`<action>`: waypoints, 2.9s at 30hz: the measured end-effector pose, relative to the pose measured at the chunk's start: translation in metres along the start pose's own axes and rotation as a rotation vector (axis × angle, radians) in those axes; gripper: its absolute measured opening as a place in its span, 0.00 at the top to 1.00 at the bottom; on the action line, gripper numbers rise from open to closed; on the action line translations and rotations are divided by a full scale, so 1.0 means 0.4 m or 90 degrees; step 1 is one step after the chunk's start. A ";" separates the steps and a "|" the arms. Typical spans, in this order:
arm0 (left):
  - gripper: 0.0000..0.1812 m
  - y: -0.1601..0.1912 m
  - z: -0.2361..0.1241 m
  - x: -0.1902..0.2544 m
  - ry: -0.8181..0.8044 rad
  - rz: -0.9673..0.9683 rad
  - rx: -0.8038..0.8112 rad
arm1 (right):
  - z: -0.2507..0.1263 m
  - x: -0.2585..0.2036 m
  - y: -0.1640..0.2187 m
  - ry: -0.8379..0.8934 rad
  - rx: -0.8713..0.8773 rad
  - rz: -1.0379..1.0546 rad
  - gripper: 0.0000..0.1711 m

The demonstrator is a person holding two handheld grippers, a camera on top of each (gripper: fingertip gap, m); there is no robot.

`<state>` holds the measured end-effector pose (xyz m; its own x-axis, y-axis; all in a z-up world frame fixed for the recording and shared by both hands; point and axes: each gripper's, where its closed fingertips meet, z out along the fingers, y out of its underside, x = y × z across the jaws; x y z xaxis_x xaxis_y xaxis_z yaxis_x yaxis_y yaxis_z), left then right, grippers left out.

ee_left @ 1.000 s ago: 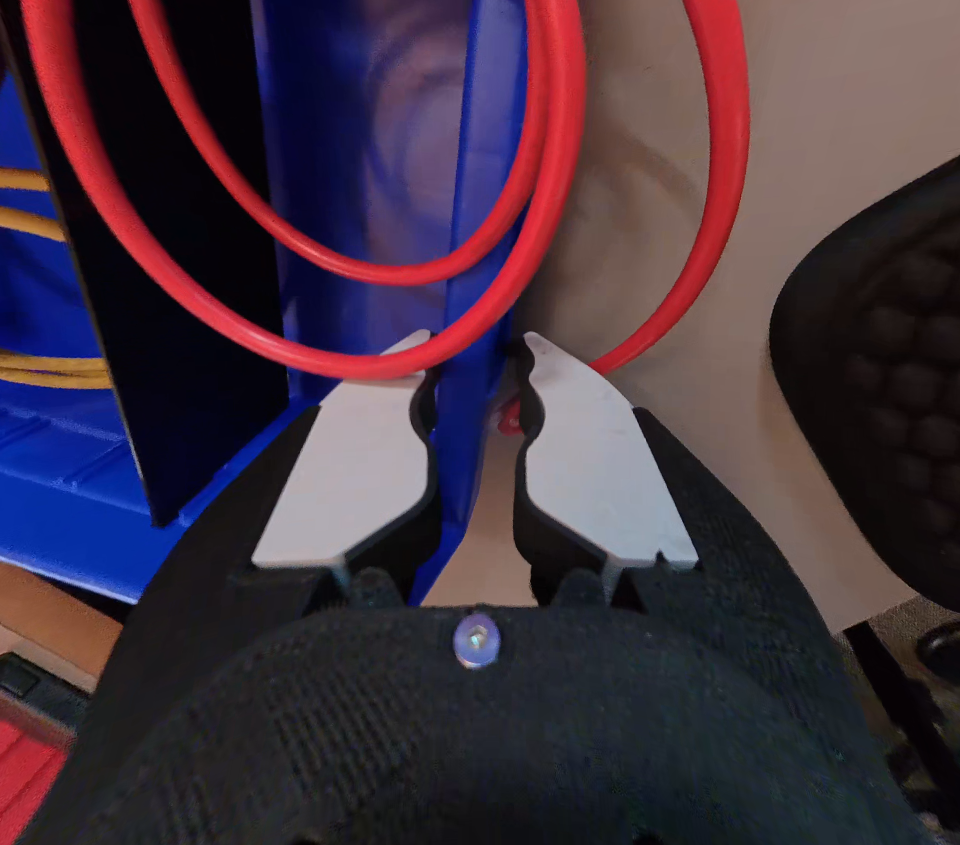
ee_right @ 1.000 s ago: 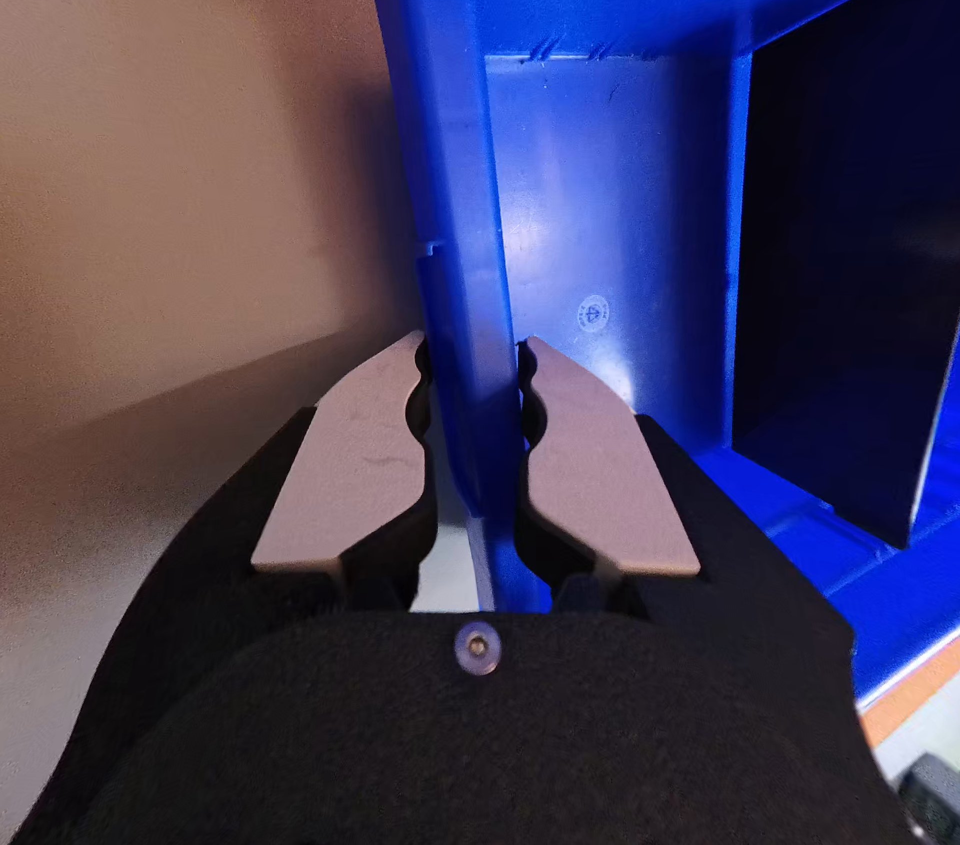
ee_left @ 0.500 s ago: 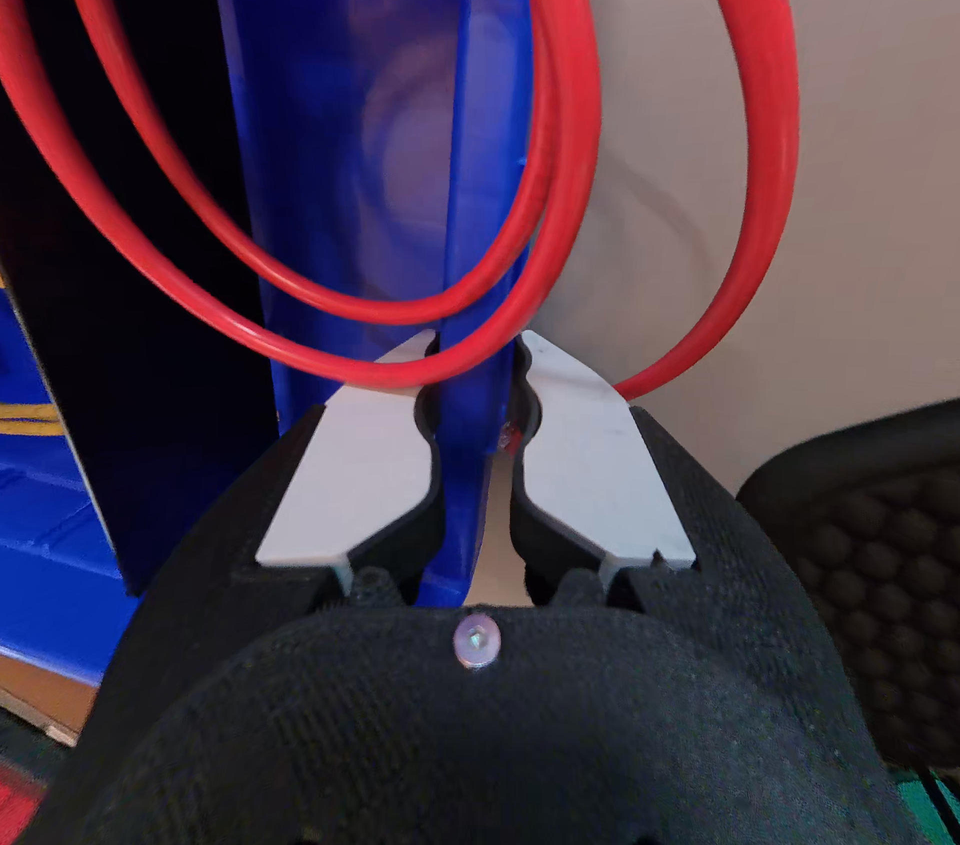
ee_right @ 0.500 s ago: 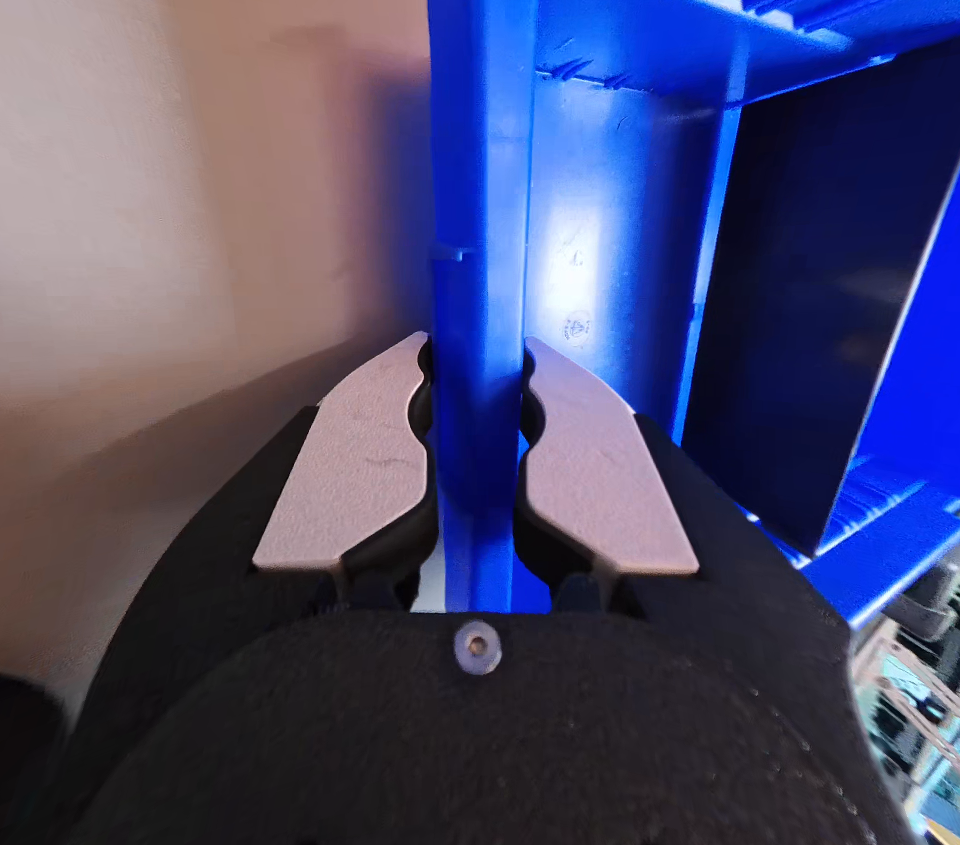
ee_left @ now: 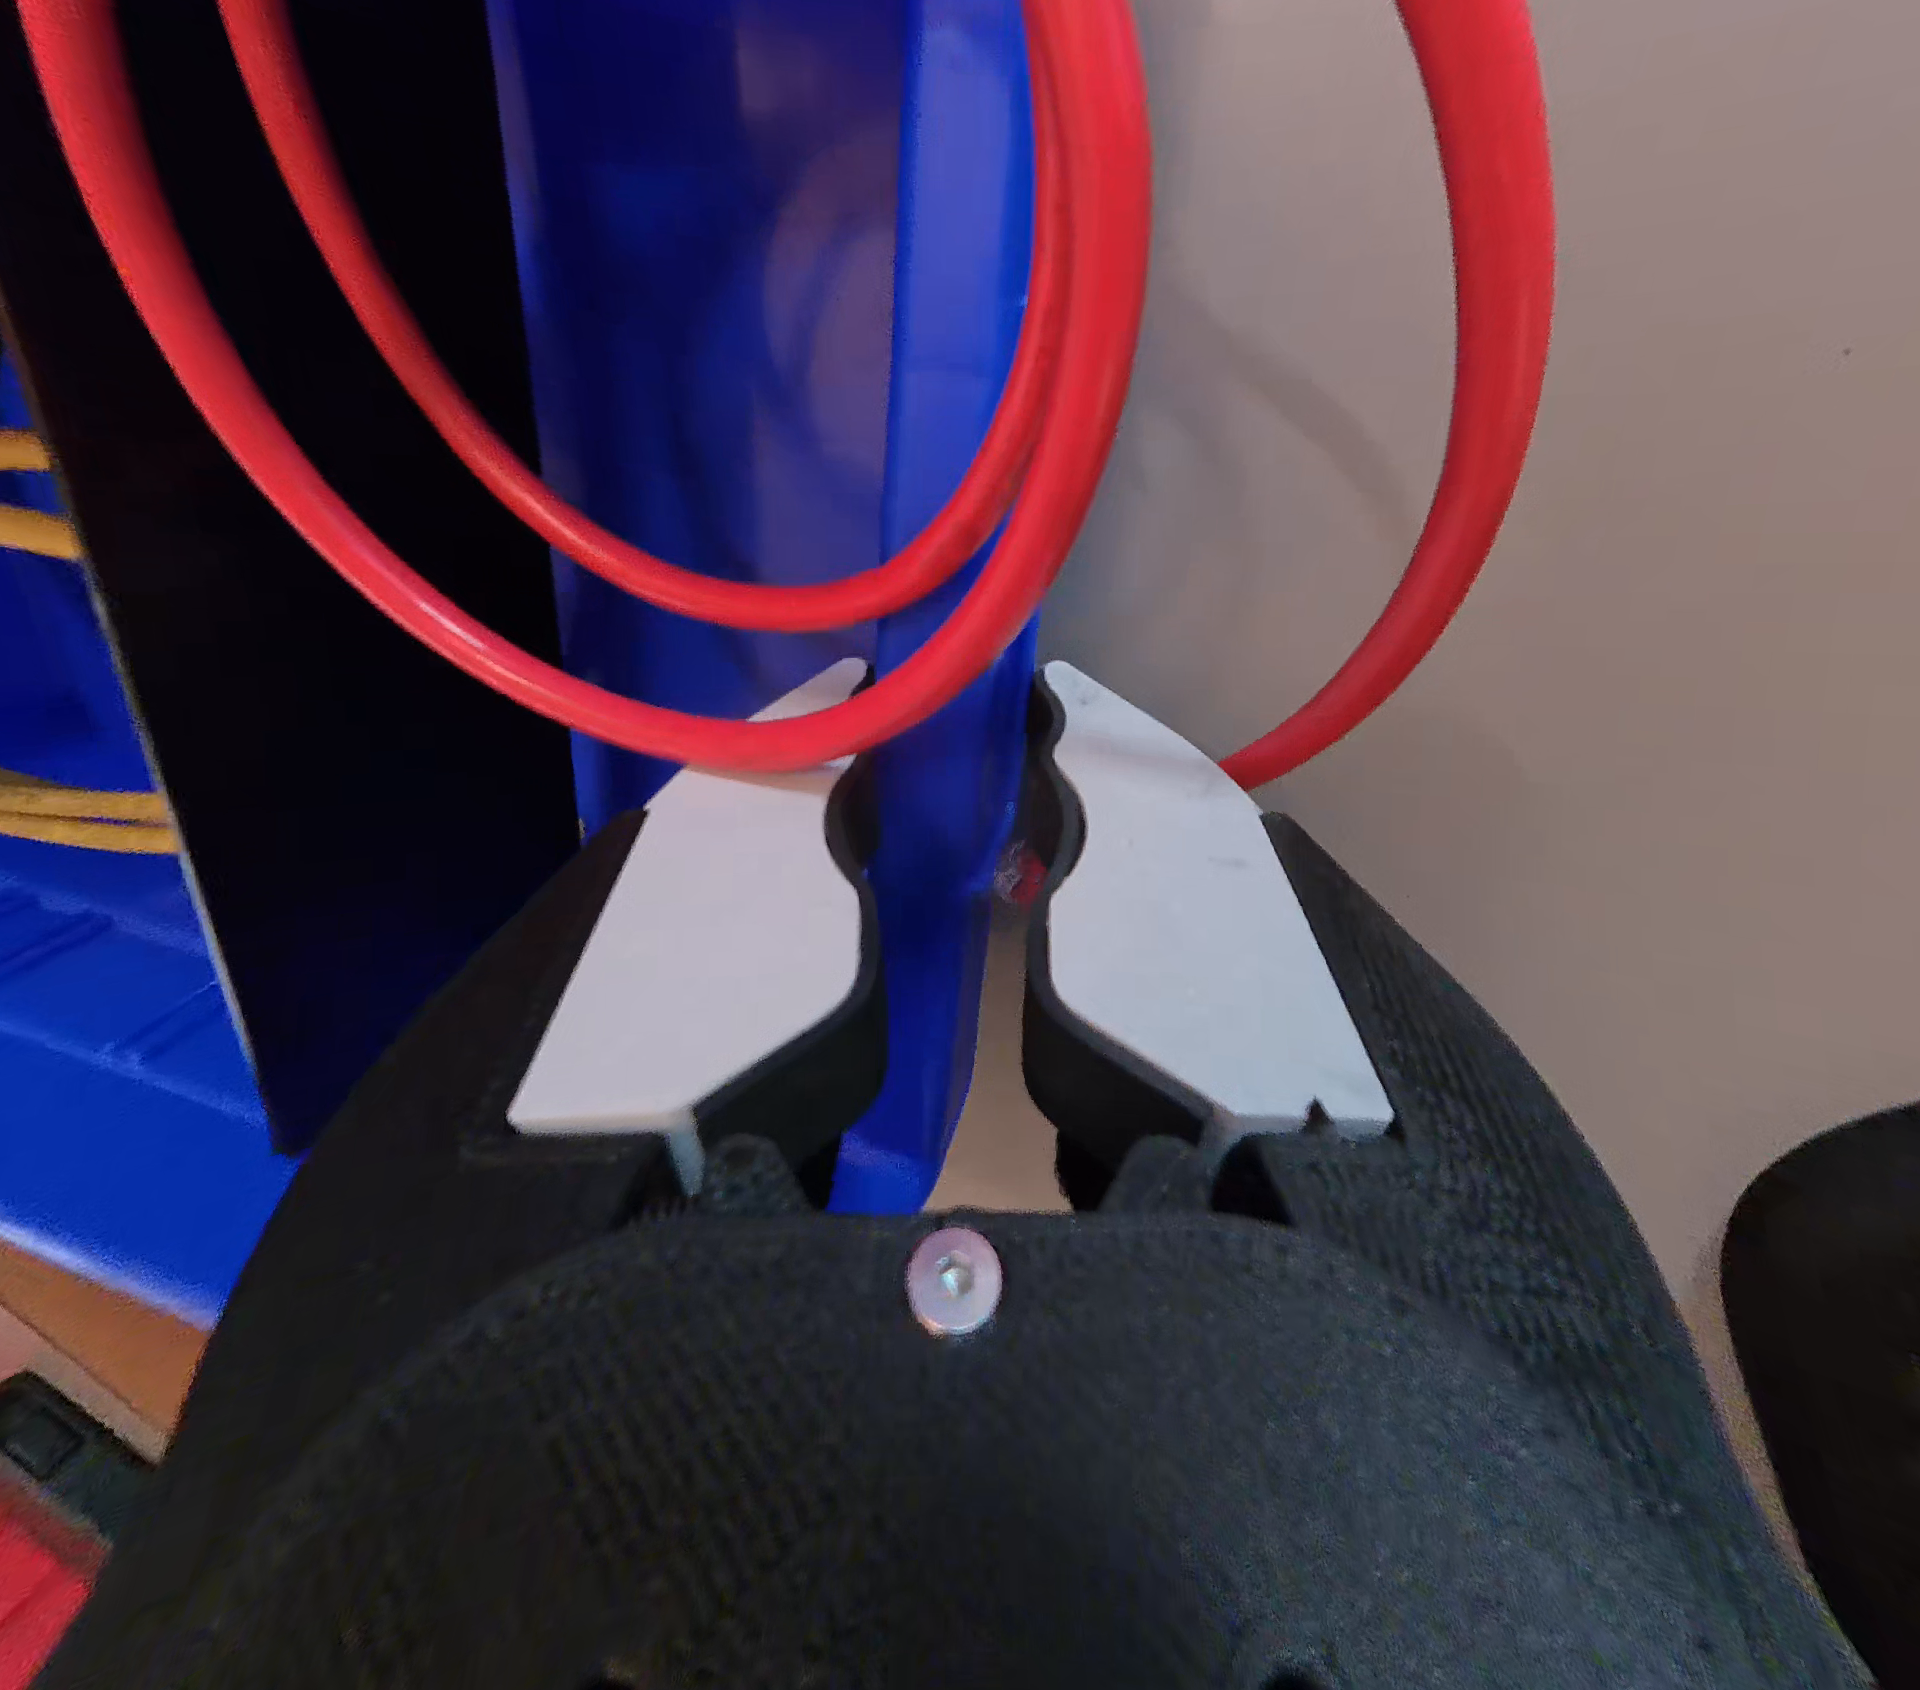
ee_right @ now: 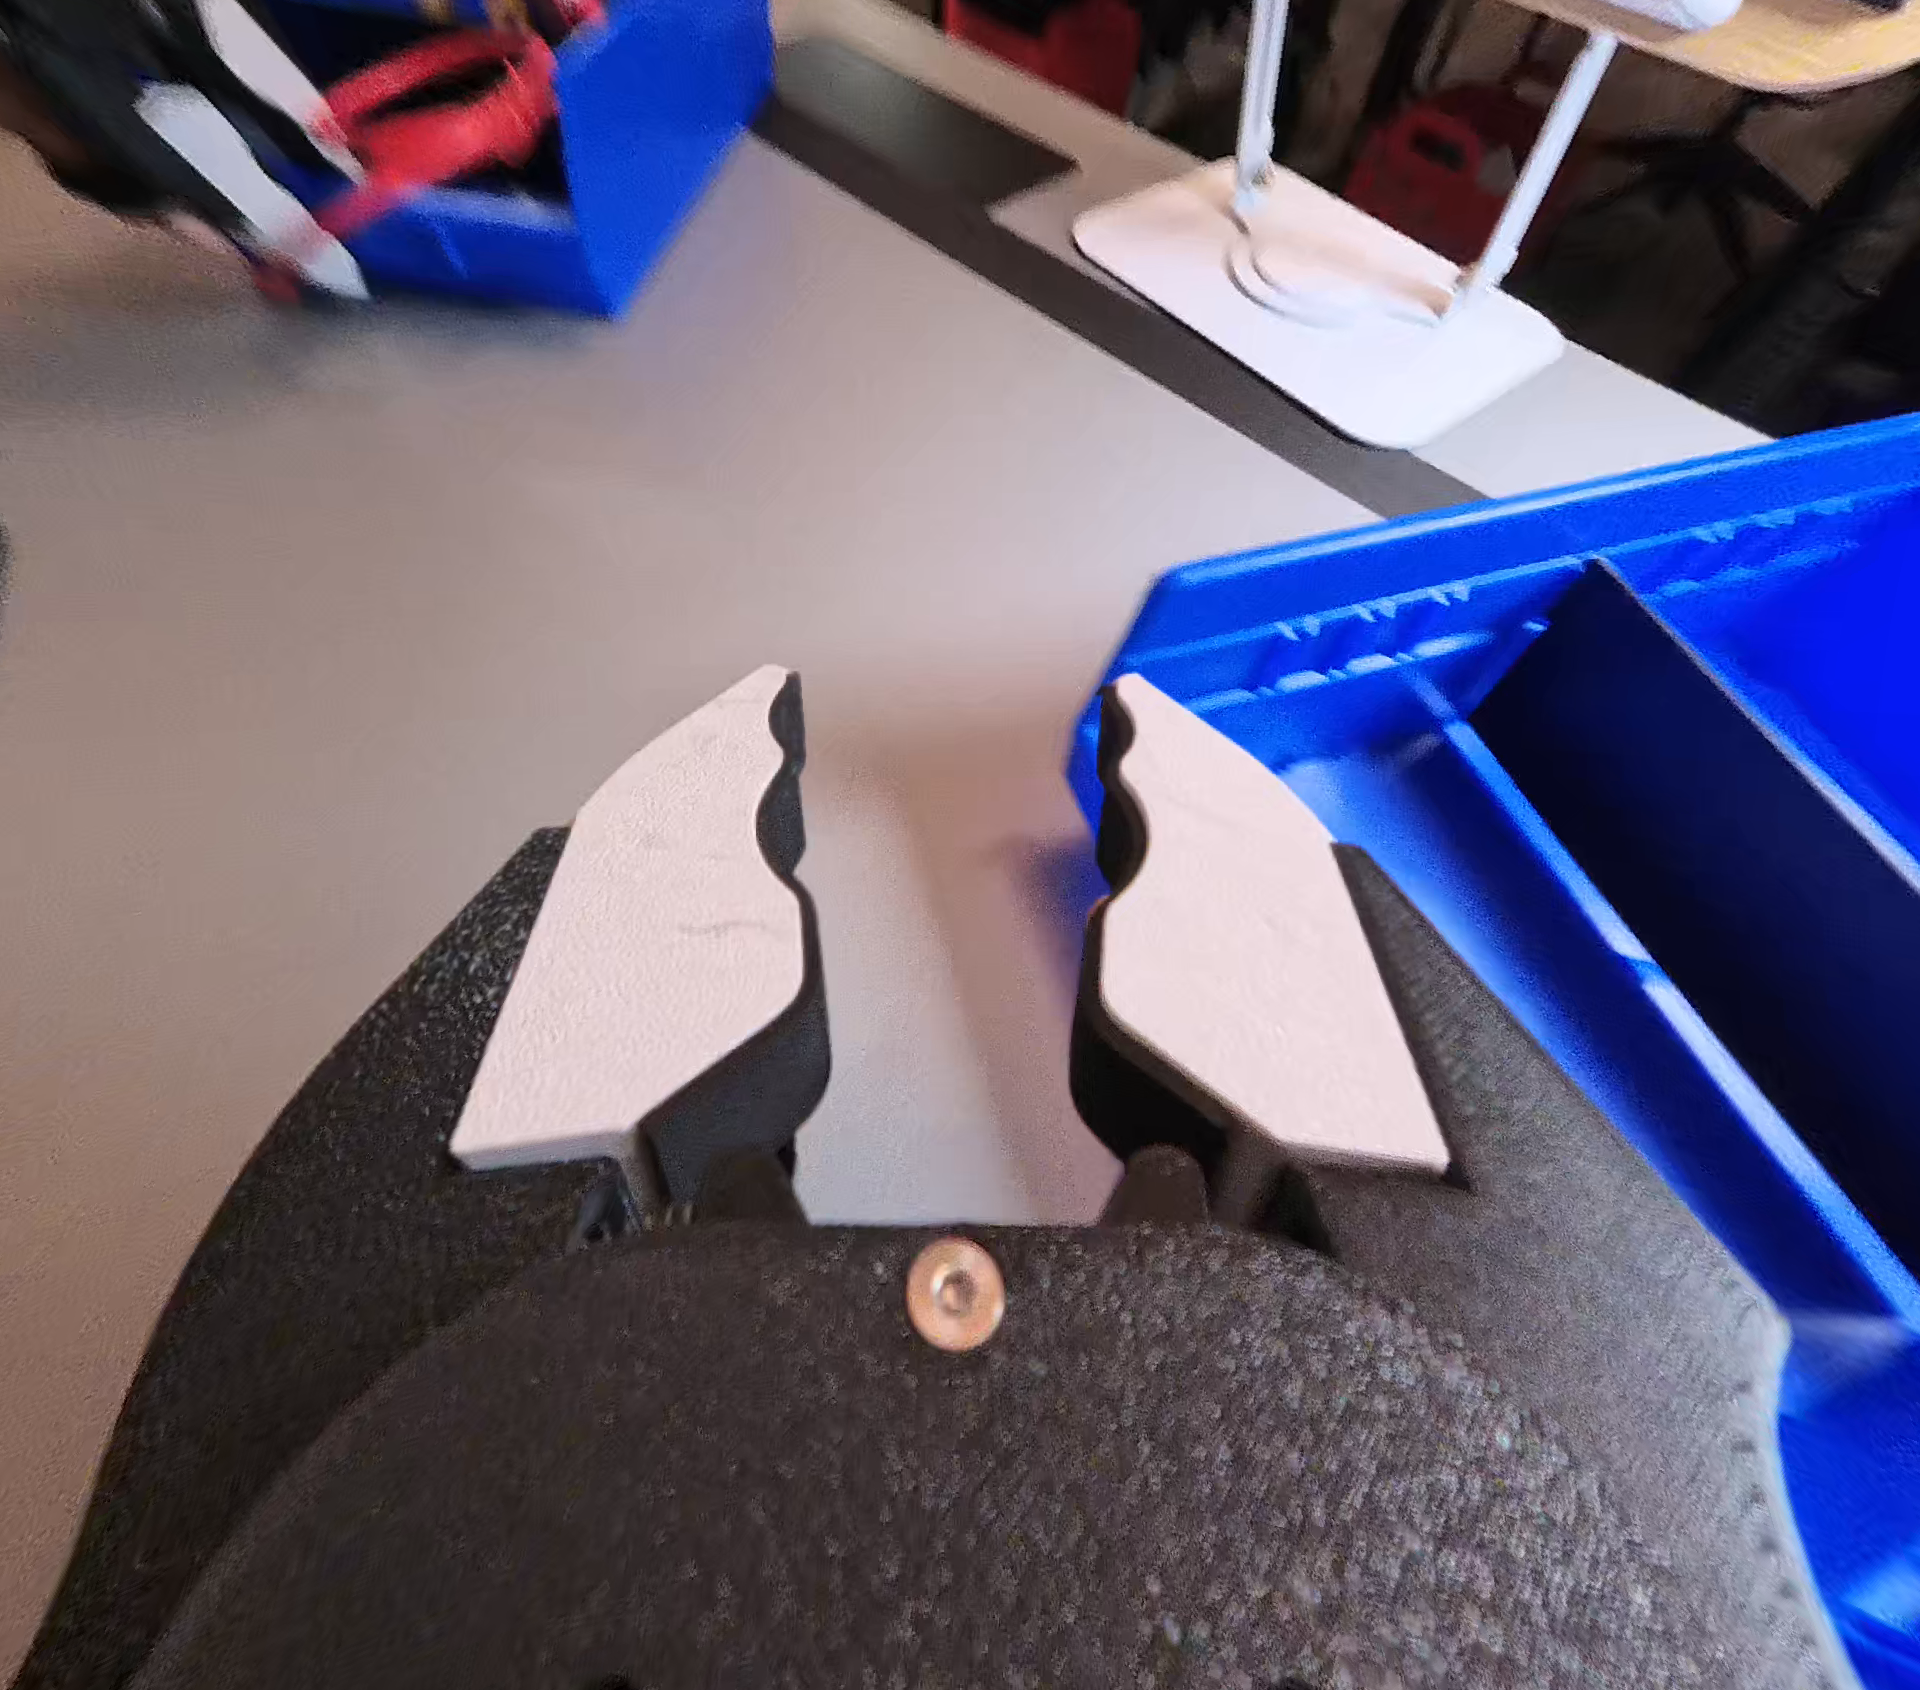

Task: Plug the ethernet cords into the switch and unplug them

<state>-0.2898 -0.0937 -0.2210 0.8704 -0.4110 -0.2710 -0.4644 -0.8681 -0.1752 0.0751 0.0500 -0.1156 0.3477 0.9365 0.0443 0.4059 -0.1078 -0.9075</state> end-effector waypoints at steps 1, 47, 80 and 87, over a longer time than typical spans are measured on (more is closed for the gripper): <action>0.83 0.003 -0.013 -0.006 -0.011 0.005 0.004 | 0.001 -0.019 -0.010 -0.014 0.036 0.018 0.69; 0.84 -0.212 -0.353 -0.467 -0.135 0.147 0.232 | 0.058 -0.127 0.048 -0.123 0.156 -0.023 0.84; 0.85 -0.549 -0.520 0.424 0.478 0.253 0.611 | 0.026 -0.261 -0.316 -0.347 0.176 -0.156 0.83; 0.84 -0.546 -0.558 0.413 0.480 0.242 0.683 | 0.007 -0.274 -0.351 -0.368 0.238 -0.113 0.84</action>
<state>-0.0081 -0.0342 -0.0162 0.3784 -0.9243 0.0499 -0.2903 -0.1696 -0.9418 -0.0224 -0.0364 0.0059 -0.2429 0.9676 0.0696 0.0616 0.0869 -0.9943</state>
